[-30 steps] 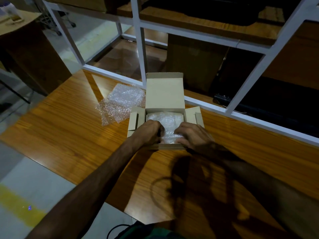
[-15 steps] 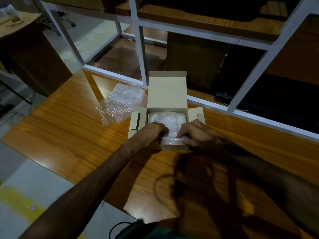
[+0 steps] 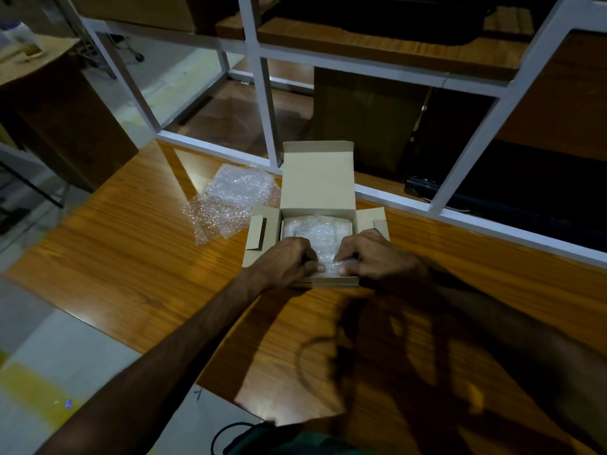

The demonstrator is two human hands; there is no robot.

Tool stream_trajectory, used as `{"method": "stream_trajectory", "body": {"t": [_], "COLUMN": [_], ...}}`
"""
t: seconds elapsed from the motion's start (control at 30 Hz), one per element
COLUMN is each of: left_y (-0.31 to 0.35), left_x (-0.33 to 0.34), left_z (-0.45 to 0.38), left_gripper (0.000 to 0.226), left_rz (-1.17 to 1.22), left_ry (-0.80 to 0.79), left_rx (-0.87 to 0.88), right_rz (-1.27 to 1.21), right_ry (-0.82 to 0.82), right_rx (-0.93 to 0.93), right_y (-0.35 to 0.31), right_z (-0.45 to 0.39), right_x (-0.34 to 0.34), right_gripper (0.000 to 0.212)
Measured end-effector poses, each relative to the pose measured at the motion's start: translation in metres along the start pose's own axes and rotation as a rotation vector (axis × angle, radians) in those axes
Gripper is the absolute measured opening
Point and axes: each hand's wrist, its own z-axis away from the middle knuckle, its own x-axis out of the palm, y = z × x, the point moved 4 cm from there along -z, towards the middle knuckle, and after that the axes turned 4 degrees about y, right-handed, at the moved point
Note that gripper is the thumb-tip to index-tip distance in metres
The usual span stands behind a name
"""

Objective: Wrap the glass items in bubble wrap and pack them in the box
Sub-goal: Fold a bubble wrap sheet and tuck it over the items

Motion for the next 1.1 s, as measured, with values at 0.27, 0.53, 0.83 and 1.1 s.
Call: {"method": "stream_trajectory", "body": {"t": [0.27,0.53,0.83,1.1], "left_y": [0.002,-0.001,-0.004,-0.007], "left_x": [-0.002,0.001,0.004,0.005], "left_z": [-0.013,-0.015,0.001,0.004], "left_gripper": [0.031,0.027,0.035,0.031], "left_rz": [-0.022,0.017,0.088,0.091], "left_ry": [-0.057,-0.027,0.159,0.172], "left_rx": [-0.020,-0.063,-0.031,0.007], "right_rz": [0.035,-0.082,-0.472,-0.535], "right_ry": [-0.012,0.093,0.256,0.396], "right_rx": [0.061,-0.023,0.313,0.351], "right_y": [0.000,-0.019,-0.032,-0.030], "right_z": [-0.003,0.007,-0.001,-0.001], "right_x": [0.001,-0.004,0.003,0.013], "right_gripper": [0.028,0.014,0.017,0.023]}}
